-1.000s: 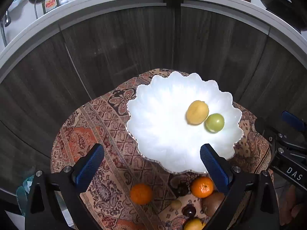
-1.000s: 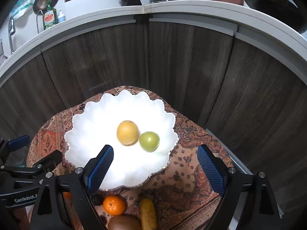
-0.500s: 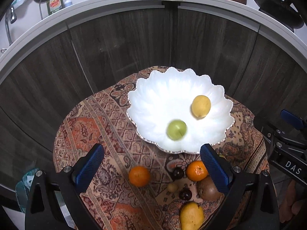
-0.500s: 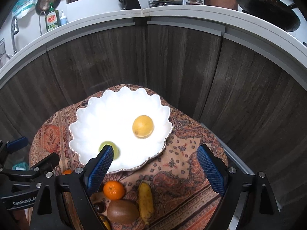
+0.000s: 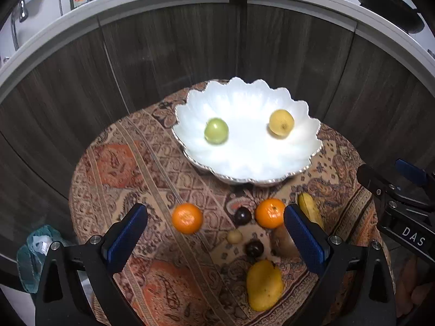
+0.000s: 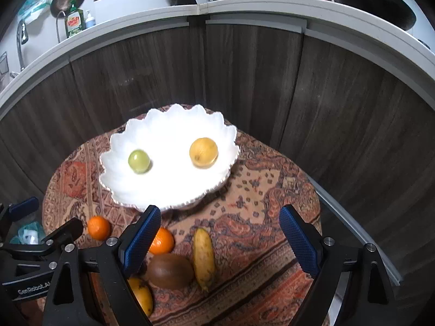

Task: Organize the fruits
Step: 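Withdraw both tools from the bowl back over the fruits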

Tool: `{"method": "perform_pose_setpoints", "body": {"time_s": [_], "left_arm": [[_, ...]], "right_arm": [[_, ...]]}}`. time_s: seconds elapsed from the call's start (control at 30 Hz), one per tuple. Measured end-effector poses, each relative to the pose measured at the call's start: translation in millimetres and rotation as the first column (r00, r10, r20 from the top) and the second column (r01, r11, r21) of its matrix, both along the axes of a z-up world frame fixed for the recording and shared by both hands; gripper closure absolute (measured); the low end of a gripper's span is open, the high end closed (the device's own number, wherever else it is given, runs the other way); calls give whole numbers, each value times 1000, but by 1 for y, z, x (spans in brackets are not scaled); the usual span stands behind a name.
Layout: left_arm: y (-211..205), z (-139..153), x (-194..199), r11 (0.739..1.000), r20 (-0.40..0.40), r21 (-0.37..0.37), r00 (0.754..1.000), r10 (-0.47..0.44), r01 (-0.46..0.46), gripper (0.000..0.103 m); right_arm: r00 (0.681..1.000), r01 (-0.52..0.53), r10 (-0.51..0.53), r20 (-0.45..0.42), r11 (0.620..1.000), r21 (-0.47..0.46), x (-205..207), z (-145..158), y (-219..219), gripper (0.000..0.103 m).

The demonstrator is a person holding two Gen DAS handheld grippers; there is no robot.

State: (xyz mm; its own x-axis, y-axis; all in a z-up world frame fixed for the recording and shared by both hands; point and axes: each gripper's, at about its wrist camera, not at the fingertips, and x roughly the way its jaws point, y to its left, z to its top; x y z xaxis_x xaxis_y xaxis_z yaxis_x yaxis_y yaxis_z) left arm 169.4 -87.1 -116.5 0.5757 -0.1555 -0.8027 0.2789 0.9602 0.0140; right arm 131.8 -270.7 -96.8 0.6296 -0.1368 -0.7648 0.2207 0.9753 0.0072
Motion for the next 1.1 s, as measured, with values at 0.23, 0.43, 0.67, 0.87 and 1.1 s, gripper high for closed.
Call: {"method": "perform_pose_setpoints", "body": {"time_s": [0.23, 0.43, 0.67, 0.87, 1.1], "left_arm": [[-6, -14, -15, 1000, -24, -7, 1000, 1, -1, 1], [-13, -27, -26, 1000, -33, 2, 999, -15, 15, 1], [-24, -44, -36, 999, -56, 19, 997, -46, 47, 2], [-31, -60, -44, 998, -80, 31, 995, -52, 55, 2], [-39, -81, -49, 997, -111, 48, 992, -57, 62, 3]], "right_arm": [[1000, 12, -12, -17, 1000, 7, -17, -11, -4, 14], [999, 22, -22, -38, 999, 24, -30, -23, -10, 14], [997, 40, -38, -65, 999, 36, -44, -40, -16, 14], [995, 51, -47, -86, 998, 39, -52, -54, -22, 14], [993, 59, -55, -103, 997, 40, -58, -65, -25, 14]]}}
